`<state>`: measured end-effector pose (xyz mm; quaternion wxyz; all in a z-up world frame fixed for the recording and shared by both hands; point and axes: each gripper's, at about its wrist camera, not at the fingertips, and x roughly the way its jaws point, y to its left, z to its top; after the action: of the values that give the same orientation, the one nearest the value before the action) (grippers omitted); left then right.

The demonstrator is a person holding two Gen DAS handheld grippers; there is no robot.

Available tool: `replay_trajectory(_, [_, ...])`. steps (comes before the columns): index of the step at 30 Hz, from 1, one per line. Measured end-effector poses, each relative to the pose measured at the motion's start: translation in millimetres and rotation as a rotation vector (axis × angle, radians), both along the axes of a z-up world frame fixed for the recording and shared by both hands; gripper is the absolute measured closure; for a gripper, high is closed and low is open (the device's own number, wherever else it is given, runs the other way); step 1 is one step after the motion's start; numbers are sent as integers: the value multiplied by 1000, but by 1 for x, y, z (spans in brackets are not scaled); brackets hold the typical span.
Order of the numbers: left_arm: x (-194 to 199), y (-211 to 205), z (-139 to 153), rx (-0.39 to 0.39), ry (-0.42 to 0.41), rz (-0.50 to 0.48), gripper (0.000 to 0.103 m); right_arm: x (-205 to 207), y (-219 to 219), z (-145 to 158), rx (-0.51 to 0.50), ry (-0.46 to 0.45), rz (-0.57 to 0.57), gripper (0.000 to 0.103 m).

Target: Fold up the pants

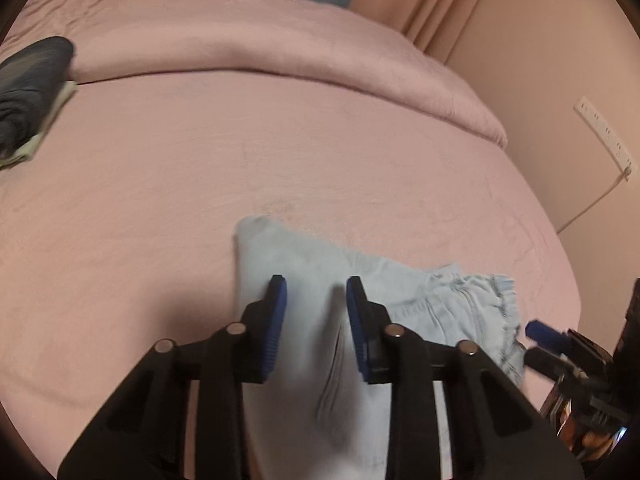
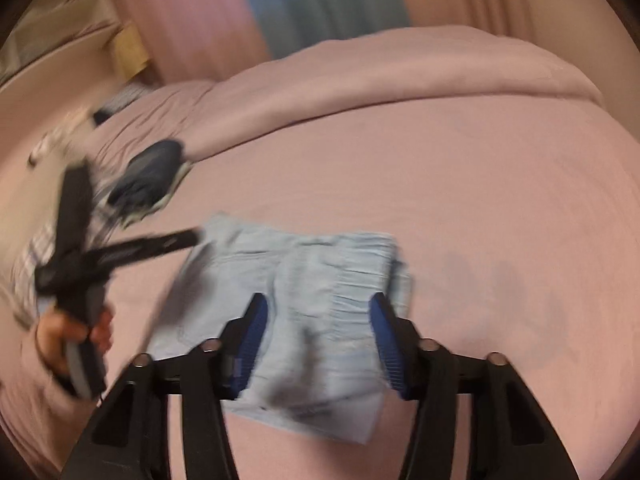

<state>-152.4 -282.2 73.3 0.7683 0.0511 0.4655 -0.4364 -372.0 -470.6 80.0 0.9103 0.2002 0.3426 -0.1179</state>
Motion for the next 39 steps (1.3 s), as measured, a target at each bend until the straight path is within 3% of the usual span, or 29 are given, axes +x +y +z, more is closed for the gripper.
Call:
replay_trajectory(1, [4, -7, -6, 19, 12, -3, 83, 7, 2, -5, -16, 18, 14, 66])
replay_trajectory(4, [19, -26, -35, 106, 103, -9, 88, 16, -3, -28, -18, 119, 3, 70])
replay_trajectory(9, [25, -24, -43, 72, 135, -18, 88, 12, -16, -43, 24, 150, -12, 83])
replay_trajectory(14, [7, 12, -23, 16, 95, -6, 90, 10, -12, -21, 23, 114, -17, 83])
replay_trajectory(18, [-21, 47, -17, -32, 99, -35, 90, 17, 2, -12, 15, 62, 59, 83])
replay_trajectory(22, [-53, 73, -33, -32, 152, -68, 92, 44, 24, -24, 18, 97, 162, 83])
replay_trajectory(25, [-73, 91, -49, -21, 163, -65, 94, 67, 26, -50, 36, 257, 152, 83])
replay_trajectory(30, [-80, 119, -54, -70, 228, -33, 94, 72, 30, -27, 45, 211, 164, 83])
replay_trajectory(36, [-89, 120, -54, -84, 229, -15, 94, 143, 69, -15, 2, 177, 318, 82])
replay_trajectory(39, [-95, 113, -54, -80, 215, -15, 94, 181, 74, -32, 12, 239, 354, 82])
